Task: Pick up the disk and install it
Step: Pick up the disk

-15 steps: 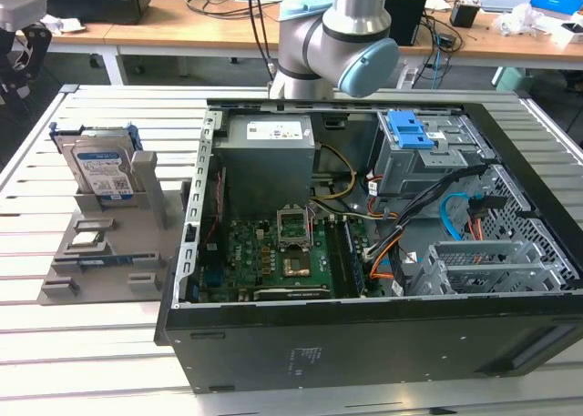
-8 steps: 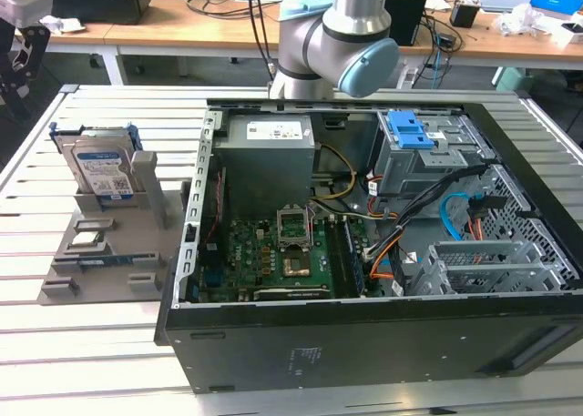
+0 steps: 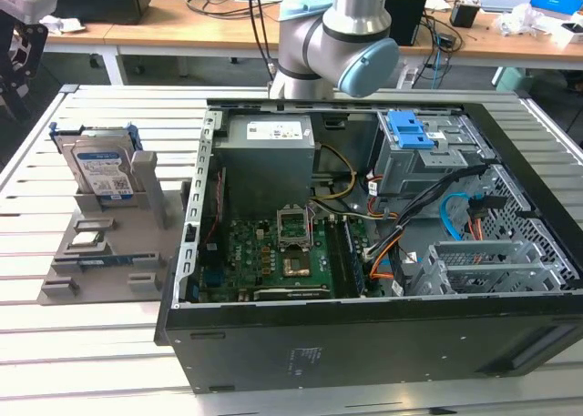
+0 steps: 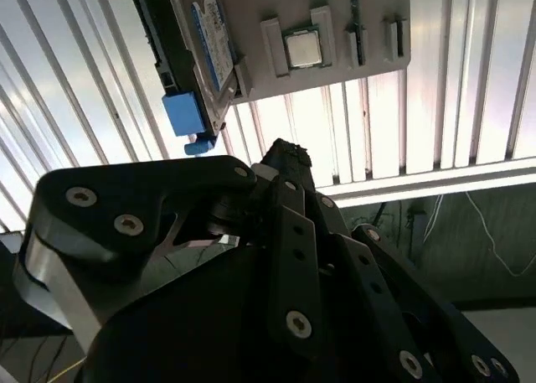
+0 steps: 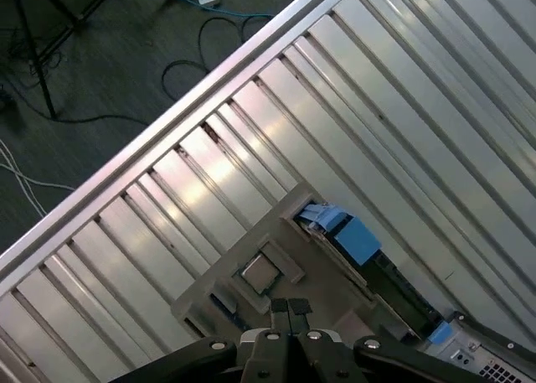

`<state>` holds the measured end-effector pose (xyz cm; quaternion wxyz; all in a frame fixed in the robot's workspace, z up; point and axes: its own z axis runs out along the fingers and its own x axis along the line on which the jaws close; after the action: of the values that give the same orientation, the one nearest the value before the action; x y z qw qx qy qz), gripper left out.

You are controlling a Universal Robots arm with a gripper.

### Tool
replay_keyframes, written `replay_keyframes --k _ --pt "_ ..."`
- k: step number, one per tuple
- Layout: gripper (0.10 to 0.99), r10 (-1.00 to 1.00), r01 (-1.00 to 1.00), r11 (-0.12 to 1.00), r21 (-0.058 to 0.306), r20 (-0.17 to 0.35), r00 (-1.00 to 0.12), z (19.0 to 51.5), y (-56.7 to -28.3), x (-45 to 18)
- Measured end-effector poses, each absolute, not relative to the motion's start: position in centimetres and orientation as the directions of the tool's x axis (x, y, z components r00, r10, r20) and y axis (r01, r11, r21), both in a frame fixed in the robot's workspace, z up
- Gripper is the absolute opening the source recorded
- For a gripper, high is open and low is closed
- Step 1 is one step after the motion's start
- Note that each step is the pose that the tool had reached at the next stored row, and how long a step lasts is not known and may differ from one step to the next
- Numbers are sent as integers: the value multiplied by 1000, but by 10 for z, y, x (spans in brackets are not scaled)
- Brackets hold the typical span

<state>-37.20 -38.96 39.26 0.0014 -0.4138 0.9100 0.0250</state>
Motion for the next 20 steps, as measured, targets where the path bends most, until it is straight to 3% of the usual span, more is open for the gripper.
replay_keyframes --k 20 --pt "106 -906 -906 420 44 -23 -422 393 -390 -372"
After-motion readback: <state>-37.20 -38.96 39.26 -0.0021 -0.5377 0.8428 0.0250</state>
